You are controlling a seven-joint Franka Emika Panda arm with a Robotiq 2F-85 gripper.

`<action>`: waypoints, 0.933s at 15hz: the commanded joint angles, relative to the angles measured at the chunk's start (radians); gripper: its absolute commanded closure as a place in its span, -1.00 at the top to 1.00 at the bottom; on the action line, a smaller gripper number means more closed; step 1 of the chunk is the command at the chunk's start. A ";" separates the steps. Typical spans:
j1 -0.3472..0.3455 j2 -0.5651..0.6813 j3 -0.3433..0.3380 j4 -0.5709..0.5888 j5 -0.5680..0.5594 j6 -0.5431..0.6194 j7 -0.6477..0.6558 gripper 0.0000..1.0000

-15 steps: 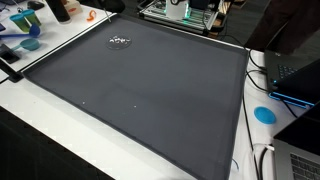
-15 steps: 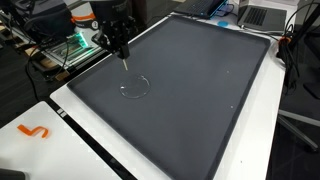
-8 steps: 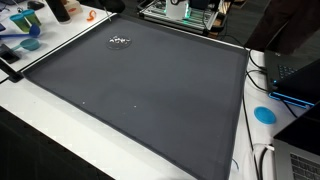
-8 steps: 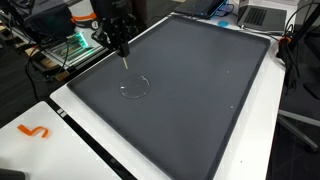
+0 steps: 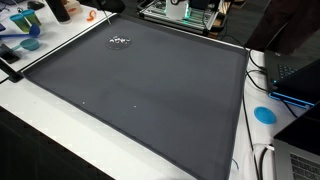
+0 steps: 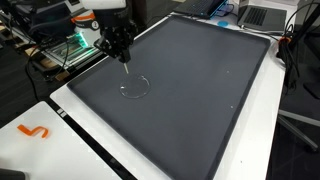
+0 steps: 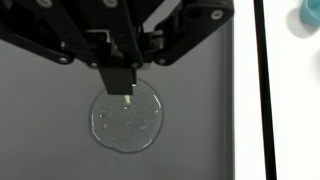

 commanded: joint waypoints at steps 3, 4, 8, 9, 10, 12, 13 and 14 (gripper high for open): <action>-0.012 0.081 -0.009 0.005 0.011 0.079 -0.013 -0.93; -0.016 0.091 -0.008 0.004 0.015 0.090 -0.020 -0.93; -0.028 0.128 -0.005 0.005 0.022 0.118 -0.030 -0.93; -0.030 0.136 -0.005 0.007 0.022 0.119 -0.027 -0.93; -0.032 0.143 -0.004 0.008 0.025 0.121 -0.029 -0.93; -0.038 0.156 -0.001 0.011 0.034 0.119 -0.035 -0.93; -0.041 0.163 0.001 0.013 0.042 0.118 -0.042 -0.93; -0.043 0.169 0.002 0.015 0.049 0.118 -0.045 -0.93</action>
